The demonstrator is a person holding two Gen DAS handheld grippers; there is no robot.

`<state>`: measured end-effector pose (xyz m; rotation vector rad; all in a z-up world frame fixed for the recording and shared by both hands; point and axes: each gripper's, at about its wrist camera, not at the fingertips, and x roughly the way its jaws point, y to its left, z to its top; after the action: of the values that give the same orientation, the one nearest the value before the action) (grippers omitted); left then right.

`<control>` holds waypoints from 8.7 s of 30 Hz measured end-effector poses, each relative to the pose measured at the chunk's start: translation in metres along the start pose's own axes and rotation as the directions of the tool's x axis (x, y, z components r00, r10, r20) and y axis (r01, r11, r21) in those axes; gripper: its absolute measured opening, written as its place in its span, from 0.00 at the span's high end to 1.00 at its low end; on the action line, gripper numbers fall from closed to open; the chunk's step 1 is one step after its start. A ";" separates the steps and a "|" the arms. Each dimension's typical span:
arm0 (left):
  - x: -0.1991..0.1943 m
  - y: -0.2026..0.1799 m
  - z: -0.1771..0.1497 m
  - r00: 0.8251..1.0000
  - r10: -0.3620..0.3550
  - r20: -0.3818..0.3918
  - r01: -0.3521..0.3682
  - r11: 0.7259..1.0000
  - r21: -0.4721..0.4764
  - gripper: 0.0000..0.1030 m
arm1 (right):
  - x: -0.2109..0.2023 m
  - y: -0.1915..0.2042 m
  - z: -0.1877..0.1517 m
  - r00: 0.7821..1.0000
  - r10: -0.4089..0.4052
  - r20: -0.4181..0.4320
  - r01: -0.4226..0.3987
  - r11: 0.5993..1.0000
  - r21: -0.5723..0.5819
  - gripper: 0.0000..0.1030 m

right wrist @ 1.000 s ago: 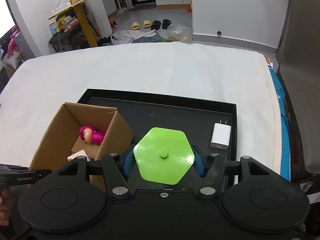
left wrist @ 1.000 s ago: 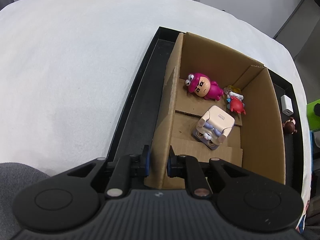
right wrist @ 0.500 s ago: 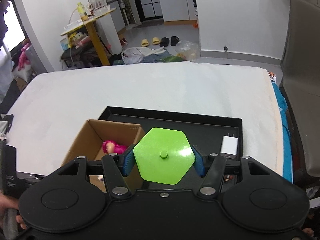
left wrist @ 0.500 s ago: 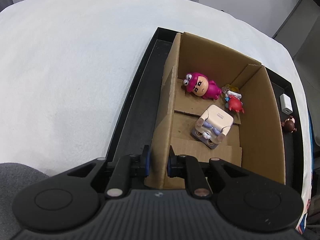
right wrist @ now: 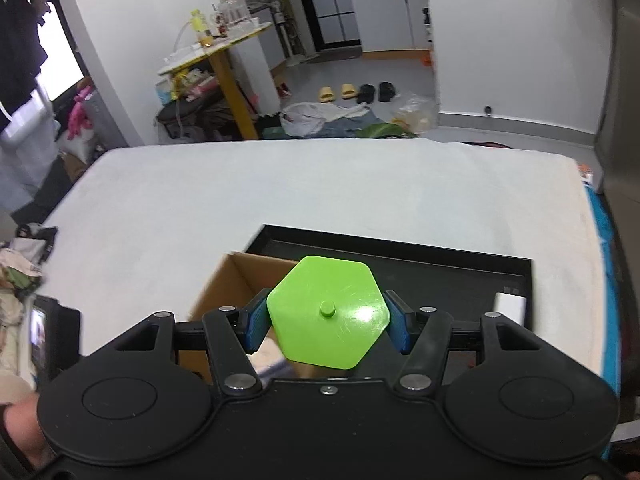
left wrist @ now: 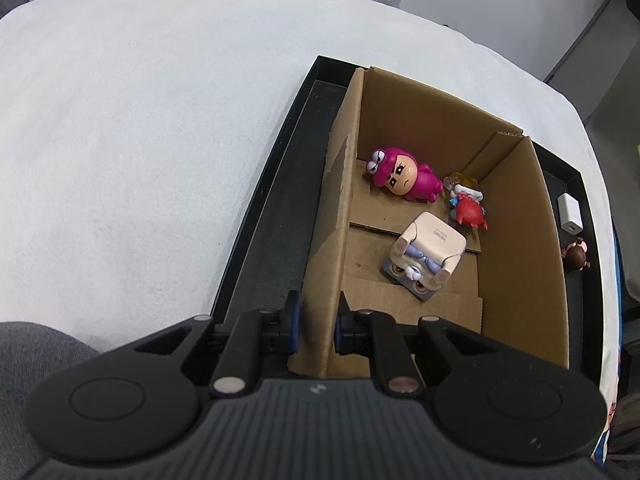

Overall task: Organize rigid objects
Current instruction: 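Carry the green hexagonal box into the cardboard box and release it, then move the right gripper to the brown doll figure and grasp it, then carry the brown doll figure into the cardboard box and release it, then move the open right gripper toward the white charger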

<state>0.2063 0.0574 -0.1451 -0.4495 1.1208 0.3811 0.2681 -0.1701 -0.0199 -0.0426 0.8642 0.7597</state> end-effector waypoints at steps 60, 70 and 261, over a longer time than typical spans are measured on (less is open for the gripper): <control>-0.007 0.017 0.005 0.998 -0.058 0.008 0.059 0.995 -0.079 0.83 | 0.069 0.020 -0.024 0.968 0.147 -0.204 -0.085 0.956 0.282 0.41; -0.009 0.011 0.006 0.999 -0.028 0.016 0.029 0.998 -0.051 0.83 | 0.033 -0.009 -0.023 0.982 0.096 -0.164 -0.053 0.968 0.246 0.32; -0.014 0.004 0.013 0.999 0.000 0.034 0.001 0.999 -0.043 0.87 | 0.046 -0.136 -0.020 0.983 -0.122 -0.137 0.155 0.952 0.265 0.35</control>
<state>0.2093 0.0669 -0.1282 -0.4792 1.0810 0.4118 0.3574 -0.2506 -0.1009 0.0982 1.0630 0.5041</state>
